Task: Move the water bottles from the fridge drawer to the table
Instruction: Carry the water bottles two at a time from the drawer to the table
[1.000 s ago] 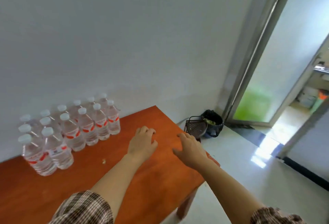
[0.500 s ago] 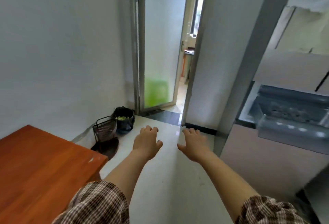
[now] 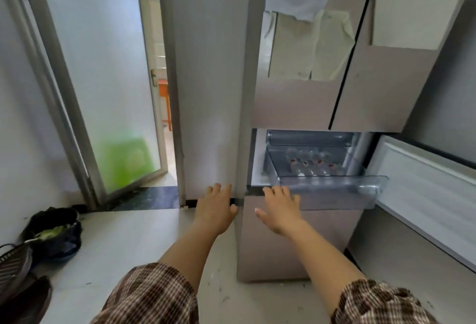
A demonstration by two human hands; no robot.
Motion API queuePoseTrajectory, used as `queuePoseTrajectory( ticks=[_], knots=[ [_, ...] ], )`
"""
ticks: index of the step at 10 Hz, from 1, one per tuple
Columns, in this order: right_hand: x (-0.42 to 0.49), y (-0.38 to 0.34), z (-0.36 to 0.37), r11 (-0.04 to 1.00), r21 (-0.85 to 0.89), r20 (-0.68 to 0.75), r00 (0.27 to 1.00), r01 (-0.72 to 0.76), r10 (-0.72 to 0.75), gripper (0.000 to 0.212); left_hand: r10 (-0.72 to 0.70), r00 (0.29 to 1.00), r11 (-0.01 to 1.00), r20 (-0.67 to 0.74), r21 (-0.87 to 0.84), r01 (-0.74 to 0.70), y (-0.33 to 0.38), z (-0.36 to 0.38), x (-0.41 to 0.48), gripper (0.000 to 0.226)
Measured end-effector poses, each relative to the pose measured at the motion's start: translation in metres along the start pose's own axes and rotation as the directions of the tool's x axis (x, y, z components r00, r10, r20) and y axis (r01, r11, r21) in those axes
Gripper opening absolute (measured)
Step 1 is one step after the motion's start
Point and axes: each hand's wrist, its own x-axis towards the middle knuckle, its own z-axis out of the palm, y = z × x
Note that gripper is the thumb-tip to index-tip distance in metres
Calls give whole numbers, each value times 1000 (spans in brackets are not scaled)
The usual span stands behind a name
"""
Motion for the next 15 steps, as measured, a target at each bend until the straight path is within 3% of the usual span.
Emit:
queuePoseTrajectory(
  ticks=[4,6,8,9,12,13,15],
  knots=[
    [149,160,1,976,36,40,976,-214,212,58,179,975,984,135,-28,-177,113,76,193,48],
    [216,238,14,980,-8,112,974,-199,199,56,197,957,980,214,-23,-196,166,127,269,50],
    [287,312,52,986,-69,269,949,-151,164,59,129,921,991,369,-29,-127,214,197,337,51],
    [318,339,71,989,-115,367,921,-90,127,50,94,884,996,457,-47,-81,227,231,359,54],
    [366,369,112,988,-108,531,846,114,-40,61,-8,813,1000,582,14,0,232,288,397,60],
    [377,367,120,991,-105,566,824,84,-10,58,-8,803,998,596,-39,39,235,295,402,52],
    [371,375,132,997,75,496,868,-34,-7,41,10,819,998,574,-60,30,237,300,406,39]
  ],
)
